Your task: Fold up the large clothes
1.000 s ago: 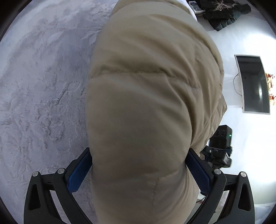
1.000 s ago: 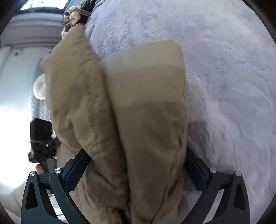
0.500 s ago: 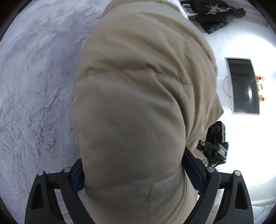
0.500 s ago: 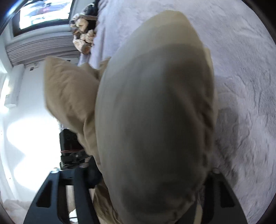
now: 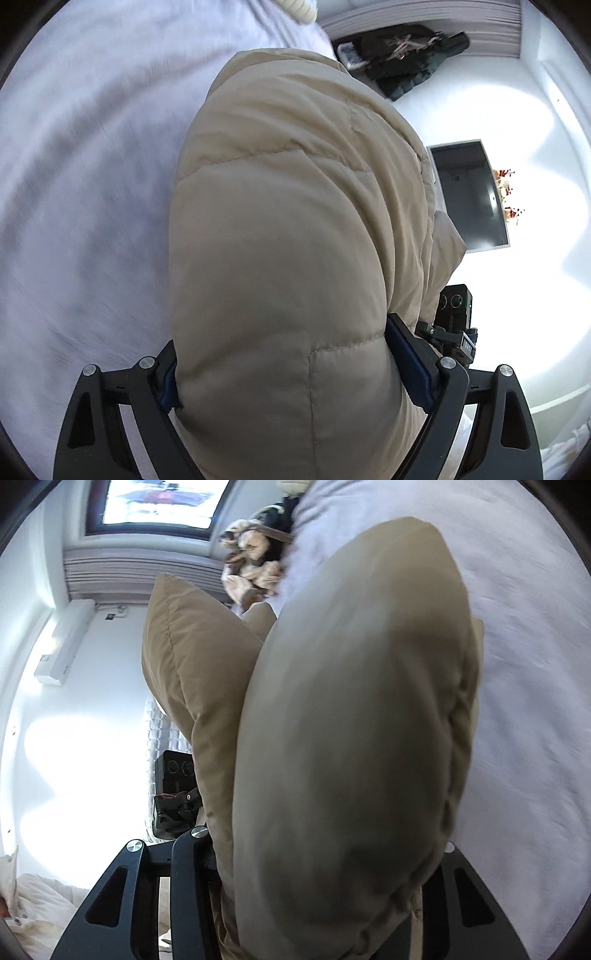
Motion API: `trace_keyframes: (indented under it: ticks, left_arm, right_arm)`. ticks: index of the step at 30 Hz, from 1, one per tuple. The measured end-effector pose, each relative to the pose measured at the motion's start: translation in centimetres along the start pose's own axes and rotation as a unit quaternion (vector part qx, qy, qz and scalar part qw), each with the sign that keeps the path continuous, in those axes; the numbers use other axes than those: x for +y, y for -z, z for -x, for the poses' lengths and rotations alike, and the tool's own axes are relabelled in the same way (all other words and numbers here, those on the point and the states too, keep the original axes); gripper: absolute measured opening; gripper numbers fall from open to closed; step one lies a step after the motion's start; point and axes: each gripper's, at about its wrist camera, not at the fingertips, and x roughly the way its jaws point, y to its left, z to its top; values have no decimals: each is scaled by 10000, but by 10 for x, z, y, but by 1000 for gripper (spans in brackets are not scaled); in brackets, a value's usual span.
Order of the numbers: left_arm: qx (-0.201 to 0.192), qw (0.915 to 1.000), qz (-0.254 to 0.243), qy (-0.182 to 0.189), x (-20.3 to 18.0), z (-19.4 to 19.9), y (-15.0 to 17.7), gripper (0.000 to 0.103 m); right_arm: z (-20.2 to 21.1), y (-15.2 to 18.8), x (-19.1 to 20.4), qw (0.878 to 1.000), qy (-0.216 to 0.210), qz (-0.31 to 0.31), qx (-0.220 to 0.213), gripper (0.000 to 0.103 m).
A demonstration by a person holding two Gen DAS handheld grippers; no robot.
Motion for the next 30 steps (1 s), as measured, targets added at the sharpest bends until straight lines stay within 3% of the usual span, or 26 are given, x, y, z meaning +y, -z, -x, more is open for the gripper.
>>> trace_keyframes:
  ticks: [4, 10, 13, 18, 22, 26, 30]
  left_arm:
    - [-327, 9993, -115, -160, 19, 57, -31, 92]
    - [-674, 9963, 81, -526, 76, 105, -78, 92]
    - [-693, 9941, 337, -770, 115, 108, -92, 92]
    - [-416, 9892, 744, -1191, 172, 84, -95, 92]
    - [-437, 9887, 572, -1314, 161, 72, -91, 93]
    - [-396, 9857, 486, -1564, 151, 62, -93, 95]
    - [-468, 9826, 529, -1720, 119, 45, -114, 97]
  right_arm:
    - [-40, -8, 23, 9997, -172, 194, 39, 49]
    - [-108, -24, 30, 9988, -301, 299, 255, 49]
    - [-138, -30, 17, 9988, -135, 246, 410, 49]
    - [-179, -25, -28, 9957, 579, -42, 728, 53]
    - [-166, -19, -47, 9932, 893, -335, 673, 68]
    - [-151, -29, -40, 9881, 1269, -509, 710, 69]
    - [-103, -22, -22, 9820, 1808, -298, 467, 68]
